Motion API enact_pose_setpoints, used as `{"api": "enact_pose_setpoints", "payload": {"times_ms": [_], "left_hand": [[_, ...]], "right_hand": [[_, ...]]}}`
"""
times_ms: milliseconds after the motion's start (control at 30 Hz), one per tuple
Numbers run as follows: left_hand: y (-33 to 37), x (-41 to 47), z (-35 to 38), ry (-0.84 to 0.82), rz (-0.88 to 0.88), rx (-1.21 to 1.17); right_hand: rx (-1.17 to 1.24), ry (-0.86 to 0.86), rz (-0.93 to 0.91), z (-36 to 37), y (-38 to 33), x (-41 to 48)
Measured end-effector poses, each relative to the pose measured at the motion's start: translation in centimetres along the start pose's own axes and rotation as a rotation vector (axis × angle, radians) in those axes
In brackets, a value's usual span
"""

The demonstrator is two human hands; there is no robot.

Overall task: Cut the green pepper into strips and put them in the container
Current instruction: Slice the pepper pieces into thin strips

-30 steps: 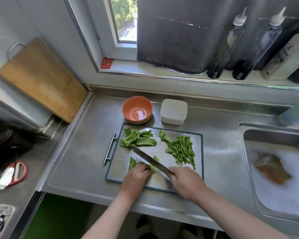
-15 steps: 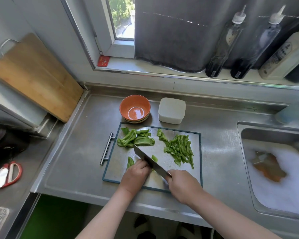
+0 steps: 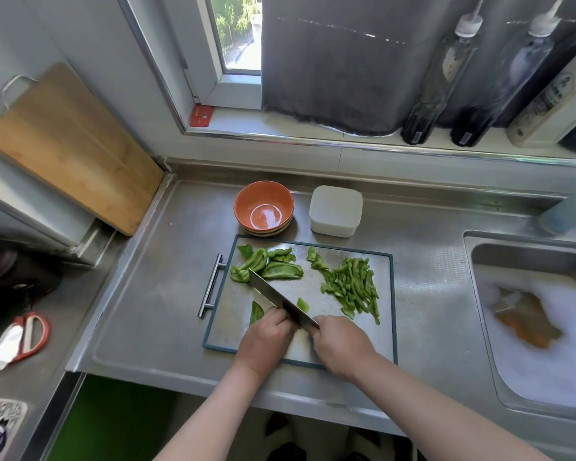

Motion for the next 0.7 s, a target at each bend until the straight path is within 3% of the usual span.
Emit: {"api": "enact_pose_setpoints", "payload": {"times_ms": [333,633,700], "left_hand": [[0.4,3.2,-2.2,0.063,-0.084,-0.108],[-0.8,3.8,0.6,-0.146,-0.179,-0.023],[-0.3,4.0,0.3,-0.12,-0.115,-0.005]], "right_hand": [[0.144,0.132,0.027,-4.2,2.9,-1.5],[0.031,0.116,0.034,-4.0,3.3,-1.9],[0.01,0.105,0.024,-3.7,3.1,-2.0]]}}
Point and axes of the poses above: each hand's wrist, its own x-axis towards the middle knuckle, its own z-axis out of the palm, y = z × x, the point moved 5 cm from there along x, towards the middle knuckle, and after that the axes turned 2 degrees about x, right-handed, at the moved point
